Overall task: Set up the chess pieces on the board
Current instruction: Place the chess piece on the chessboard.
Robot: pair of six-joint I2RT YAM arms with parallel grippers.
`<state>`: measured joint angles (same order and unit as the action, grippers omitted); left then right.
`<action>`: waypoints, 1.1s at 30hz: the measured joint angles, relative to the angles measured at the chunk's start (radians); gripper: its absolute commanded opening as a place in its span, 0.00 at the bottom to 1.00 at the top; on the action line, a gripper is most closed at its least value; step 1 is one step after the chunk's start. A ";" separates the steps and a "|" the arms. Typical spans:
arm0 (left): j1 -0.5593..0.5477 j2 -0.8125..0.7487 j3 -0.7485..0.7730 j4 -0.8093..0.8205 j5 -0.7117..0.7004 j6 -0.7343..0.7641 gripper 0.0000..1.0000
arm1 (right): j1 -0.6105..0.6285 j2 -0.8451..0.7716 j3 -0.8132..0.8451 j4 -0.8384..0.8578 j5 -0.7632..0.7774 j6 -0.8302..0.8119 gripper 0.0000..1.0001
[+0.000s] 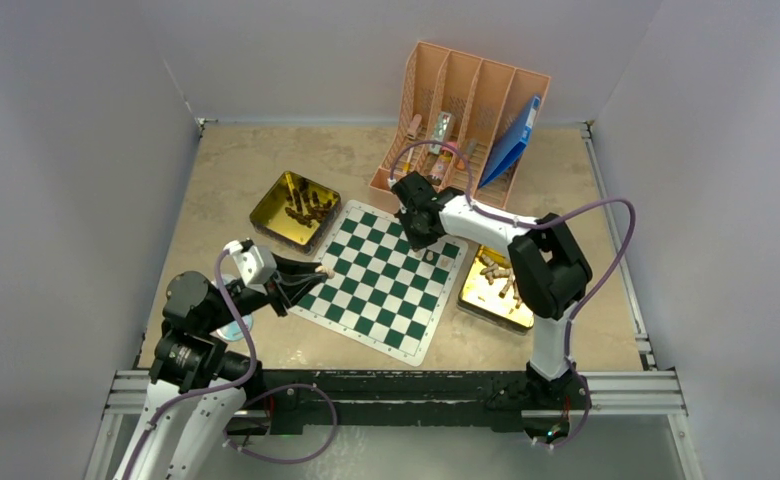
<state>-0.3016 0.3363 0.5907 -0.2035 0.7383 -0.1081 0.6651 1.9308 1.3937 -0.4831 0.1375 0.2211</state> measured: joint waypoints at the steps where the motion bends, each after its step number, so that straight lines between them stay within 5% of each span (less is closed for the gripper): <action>1: 0.000 0.000 0.000 0.000 0.002 0.000 0.00 | 0.000 0.002 0.003 0.002 -0.001 -0.001 0.07; 9: 0.000 0.004 0.000 0.000 0.011 0.000 0.00 | -0.001 0.020 0.019 0.001 -0.003 -0.003 0.10; 22: 0.000 0.005 0.000 -0.001 0.010 0.000 0.00 | -0.005 0.026 0.028 -0.002 -0.021 -0.009 0.37; 33: 0.000 0.016 -0.049 0.042 -0.037 -0.042 0.00 | -0.005 -0.064 0.037 -0.019 -0.030 -0.006 0.39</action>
<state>-0.3016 0.3519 0.5415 -0.1619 0.7017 -0.1501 0.6605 1.8668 1.4311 -0.5018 0.1074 0.2153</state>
